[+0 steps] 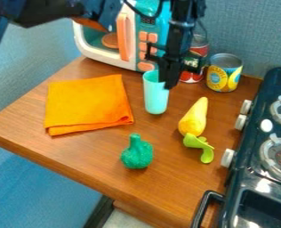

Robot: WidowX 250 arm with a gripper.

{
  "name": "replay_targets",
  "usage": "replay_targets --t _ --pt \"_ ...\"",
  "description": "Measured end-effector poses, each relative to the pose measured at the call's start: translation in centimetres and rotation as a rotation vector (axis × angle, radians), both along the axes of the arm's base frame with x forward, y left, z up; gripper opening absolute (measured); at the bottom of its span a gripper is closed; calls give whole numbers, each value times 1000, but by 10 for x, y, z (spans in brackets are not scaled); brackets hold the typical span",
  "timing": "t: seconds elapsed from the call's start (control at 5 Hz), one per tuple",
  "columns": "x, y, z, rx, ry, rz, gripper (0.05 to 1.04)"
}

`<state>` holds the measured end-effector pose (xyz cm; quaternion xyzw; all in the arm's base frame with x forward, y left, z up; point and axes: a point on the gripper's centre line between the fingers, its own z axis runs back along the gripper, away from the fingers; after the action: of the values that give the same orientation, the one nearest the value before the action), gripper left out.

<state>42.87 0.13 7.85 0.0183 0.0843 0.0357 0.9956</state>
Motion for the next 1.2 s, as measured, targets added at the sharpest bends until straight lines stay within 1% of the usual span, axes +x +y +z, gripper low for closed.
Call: replay_targets --t 0.2,0.4,0.6,0.8,1.0,1.2 --pt "1 -4 -6 14 12 -4 83" --pt "3 -13 -8 -10 -4 -21 83" --pt "4 -15 -8 -21 -9 -21 83" --pt "2 -16 -8 -24 -7 -21 109" --pt "0 -14 -7 -24 -4 -21 300" --pt "-1 -14 -6 -24 -1 -21 553"
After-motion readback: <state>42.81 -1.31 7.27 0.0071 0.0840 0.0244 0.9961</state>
